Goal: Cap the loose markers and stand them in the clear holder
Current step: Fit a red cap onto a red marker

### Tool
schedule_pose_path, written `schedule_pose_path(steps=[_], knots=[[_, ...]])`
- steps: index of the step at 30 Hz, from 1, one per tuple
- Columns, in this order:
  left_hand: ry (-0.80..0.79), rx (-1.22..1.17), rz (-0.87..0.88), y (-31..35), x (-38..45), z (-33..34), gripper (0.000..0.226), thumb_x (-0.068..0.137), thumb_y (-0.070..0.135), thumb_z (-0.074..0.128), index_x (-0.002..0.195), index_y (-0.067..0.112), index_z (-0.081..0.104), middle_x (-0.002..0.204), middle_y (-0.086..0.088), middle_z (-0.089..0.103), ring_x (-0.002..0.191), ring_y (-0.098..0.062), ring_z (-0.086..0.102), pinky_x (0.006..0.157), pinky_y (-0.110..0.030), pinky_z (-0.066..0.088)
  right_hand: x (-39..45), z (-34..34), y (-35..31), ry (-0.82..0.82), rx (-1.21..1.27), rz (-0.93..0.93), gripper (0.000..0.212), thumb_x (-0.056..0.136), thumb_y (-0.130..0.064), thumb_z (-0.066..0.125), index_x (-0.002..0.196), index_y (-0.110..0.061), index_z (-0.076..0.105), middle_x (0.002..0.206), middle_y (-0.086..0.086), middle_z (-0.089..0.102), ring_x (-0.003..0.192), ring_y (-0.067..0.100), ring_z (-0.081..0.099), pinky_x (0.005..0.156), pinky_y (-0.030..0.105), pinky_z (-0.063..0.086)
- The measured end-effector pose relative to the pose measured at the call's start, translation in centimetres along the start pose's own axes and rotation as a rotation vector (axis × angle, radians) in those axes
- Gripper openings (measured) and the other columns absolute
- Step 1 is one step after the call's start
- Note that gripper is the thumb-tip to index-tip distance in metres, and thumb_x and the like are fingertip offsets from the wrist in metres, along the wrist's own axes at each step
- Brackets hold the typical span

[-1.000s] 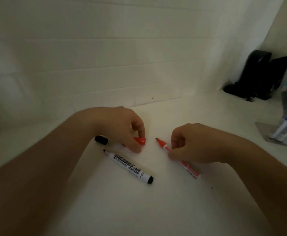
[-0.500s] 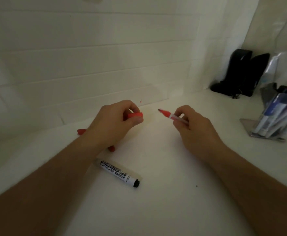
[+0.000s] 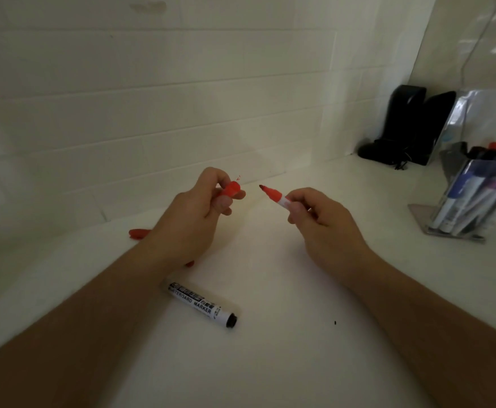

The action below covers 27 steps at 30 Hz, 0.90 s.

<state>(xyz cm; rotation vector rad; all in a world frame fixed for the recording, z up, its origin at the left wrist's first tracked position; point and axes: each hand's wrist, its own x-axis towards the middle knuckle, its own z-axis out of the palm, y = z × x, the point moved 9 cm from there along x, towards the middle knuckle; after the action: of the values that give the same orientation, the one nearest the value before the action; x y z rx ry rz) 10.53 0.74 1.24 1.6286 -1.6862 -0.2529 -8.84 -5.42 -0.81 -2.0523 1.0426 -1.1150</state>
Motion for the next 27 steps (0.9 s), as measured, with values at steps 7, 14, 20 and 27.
schedule_pose_path(steps=[7,14,20,27], knots=[[0.009,0.024,0.051,0.6,-0.1,-0.2,0.014,0.107,0.021,0.041,0.106,0.035,0.040,0.119,0.027,0.067,0.104,-0.003,0.065,0.087,-0.038,0.053,-0.1,0.2,-0.4,-0.020,-0.016,-0.029,0.017,0.105,-0.026,0.048,0.099,-0.028,0.063,0.081,-0.004,0.063,0.068,0.004,0.049,0.057,0.010,0.038],[0.020,0.036,0.005,0.1,0.0,-0.3,0.011,0.105,0.025,0.047,0.105,0.035,0.043,0.108,0.025,0.071,0.101,0.002,0.063,0.076,-0.025,0.045,0.0,0.0,-0.2,-0.004,-0.003,-0.023,0.015,0.104,-0.027,0.050,0.098,-0.031,0.063,0.081,-0.005,0.064,0.074,0.010,0.052,0.058,0.012,0.038],[0.046,0.064,-0.018,-0.3,0.1,-0.5,0.010,0.102,0.029,0.054,0.101,0.036,0.047,0.103,0.019,0.072,0.097,-0.007,0.065,0.074,-0.026,0.044,0.0,-0.3,0.2,0.012,-0.037,0.003,0.011,0.102,-0.034,0.054,0.099,-0.034,0.064,0.081,-0.007,0.063,0.076,0.010,0.053,0.058,0.014,0.037],[0.024,0.050,-0.015,-0.2,0.0,-0.2,0.009,0.101,0.027,0.054,0.101,0.036,0.051,0.096,0.018,0.072,0.095,-0.003,0.063,0.073,-0.023,0.043,0.1,0.1,0.4,-0.026,-0.124,0.023,0.005,0.099,-0.032,0.061,0.099,-0.035,0.065,0.091,-0.014,0.063,0.083,0.005,0.056,0.066,0.015,0.037]])
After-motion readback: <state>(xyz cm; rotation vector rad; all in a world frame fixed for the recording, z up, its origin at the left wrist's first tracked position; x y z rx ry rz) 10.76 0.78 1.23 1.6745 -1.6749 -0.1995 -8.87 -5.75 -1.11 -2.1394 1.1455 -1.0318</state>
